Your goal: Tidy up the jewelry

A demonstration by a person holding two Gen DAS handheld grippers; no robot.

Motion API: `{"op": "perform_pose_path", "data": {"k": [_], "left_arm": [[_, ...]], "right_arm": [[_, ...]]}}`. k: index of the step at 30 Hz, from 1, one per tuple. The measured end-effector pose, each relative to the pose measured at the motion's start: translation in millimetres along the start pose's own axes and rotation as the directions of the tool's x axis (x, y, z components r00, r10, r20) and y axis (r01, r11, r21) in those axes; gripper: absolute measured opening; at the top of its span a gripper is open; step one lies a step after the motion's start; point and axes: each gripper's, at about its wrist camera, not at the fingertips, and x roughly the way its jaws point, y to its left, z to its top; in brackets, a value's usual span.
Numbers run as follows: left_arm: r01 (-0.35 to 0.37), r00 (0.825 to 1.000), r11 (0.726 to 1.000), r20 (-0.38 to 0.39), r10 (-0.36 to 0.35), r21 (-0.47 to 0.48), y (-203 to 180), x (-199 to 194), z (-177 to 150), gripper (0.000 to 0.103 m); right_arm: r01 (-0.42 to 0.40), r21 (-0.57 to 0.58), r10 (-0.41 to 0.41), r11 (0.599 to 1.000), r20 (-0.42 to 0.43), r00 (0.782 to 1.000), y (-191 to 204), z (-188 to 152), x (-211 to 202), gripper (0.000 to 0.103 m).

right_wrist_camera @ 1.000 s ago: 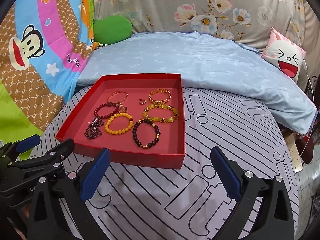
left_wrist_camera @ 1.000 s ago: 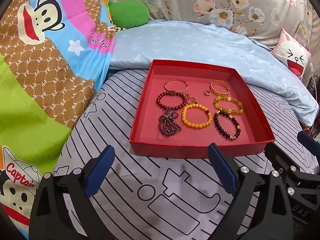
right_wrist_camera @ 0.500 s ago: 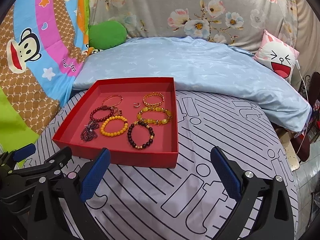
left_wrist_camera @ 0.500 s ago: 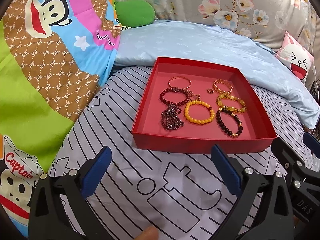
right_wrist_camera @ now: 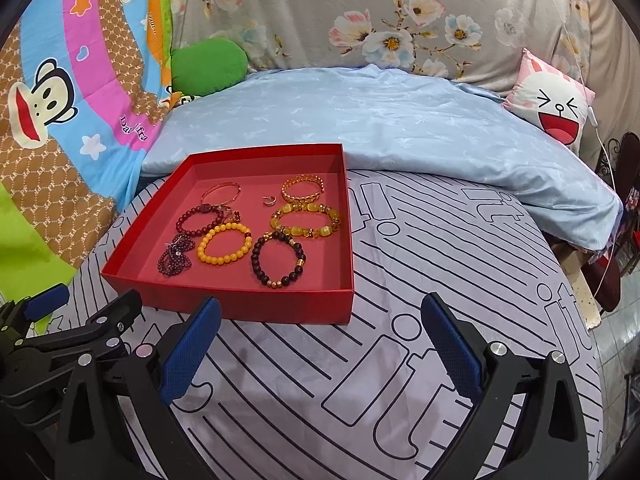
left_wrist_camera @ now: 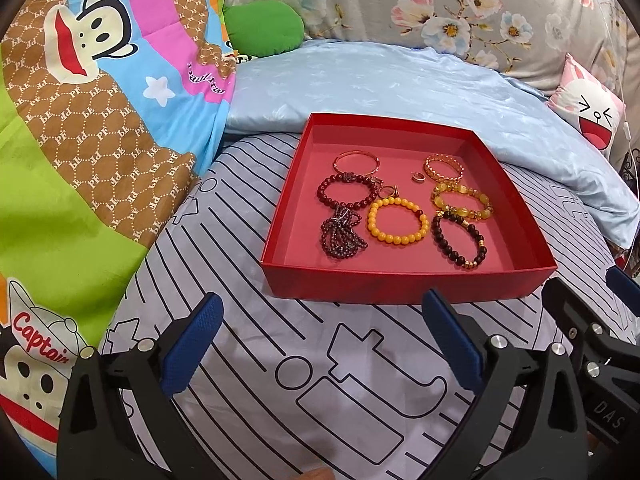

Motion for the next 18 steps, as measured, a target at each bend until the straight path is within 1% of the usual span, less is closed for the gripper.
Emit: {"op": "perform_pose_path", "data": {"k": [18], "left_arm": [[-0.008,1.000,1.000,-0.006,0.008,0.011,-0.4,2.2,0.3,0.095]], "right_arm": [[0.010,0.009,-0.010,1.000,-0.007,1.000,-3.0,-5.9,1.7,0.096]]}}
